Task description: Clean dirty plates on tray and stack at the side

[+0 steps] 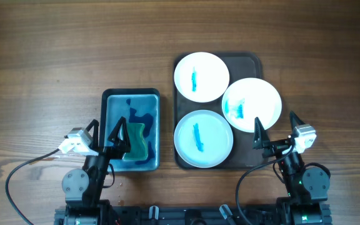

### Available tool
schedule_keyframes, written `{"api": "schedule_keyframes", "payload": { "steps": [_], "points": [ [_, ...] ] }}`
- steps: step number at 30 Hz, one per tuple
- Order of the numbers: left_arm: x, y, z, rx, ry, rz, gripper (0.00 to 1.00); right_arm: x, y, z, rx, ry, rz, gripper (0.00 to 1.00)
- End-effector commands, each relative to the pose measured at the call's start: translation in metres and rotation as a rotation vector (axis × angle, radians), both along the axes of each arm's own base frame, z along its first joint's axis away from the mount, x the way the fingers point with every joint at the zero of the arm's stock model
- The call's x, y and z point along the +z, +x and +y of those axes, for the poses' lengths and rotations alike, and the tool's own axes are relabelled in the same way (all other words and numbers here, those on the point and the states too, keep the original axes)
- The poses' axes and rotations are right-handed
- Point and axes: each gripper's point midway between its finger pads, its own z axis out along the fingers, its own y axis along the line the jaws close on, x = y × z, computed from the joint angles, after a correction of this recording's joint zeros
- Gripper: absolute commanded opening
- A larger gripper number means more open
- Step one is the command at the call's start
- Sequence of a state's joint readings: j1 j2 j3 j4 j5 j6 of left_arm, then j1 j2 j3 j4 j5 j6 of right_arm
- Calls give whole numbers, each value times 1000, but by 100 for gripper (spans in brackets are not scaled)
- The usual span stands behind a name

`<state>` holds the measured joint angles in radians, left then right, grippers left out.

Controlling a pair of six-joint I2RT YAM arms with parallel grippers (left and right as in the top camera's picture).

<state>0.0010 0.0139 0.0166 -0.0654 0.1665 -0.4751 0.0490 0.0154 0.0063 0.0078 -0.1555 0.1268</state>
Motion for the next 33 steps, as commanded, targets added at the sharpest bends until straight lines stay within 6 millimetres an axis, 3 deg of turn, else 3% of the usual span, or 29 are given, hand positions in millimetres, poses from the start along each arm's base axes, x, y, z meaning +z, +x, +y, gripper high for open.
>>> {"api": "schedule_keyframes", "payload": {
  "steps": [1, 29, 33],
  "points": [
    [-2, 0, -4, -23, 18, -6, 100, 0, 1, -2, -9, 6, 2, 100],
    [-2, -1, -5, -30, 17, -7, 100, 0, 0, 0, 0, 36, 8, 100],
    [0, -2, -12, -69, -3, -10, 100, 5, -5, 18, 112, 34, -11, 100]
  ]
}}
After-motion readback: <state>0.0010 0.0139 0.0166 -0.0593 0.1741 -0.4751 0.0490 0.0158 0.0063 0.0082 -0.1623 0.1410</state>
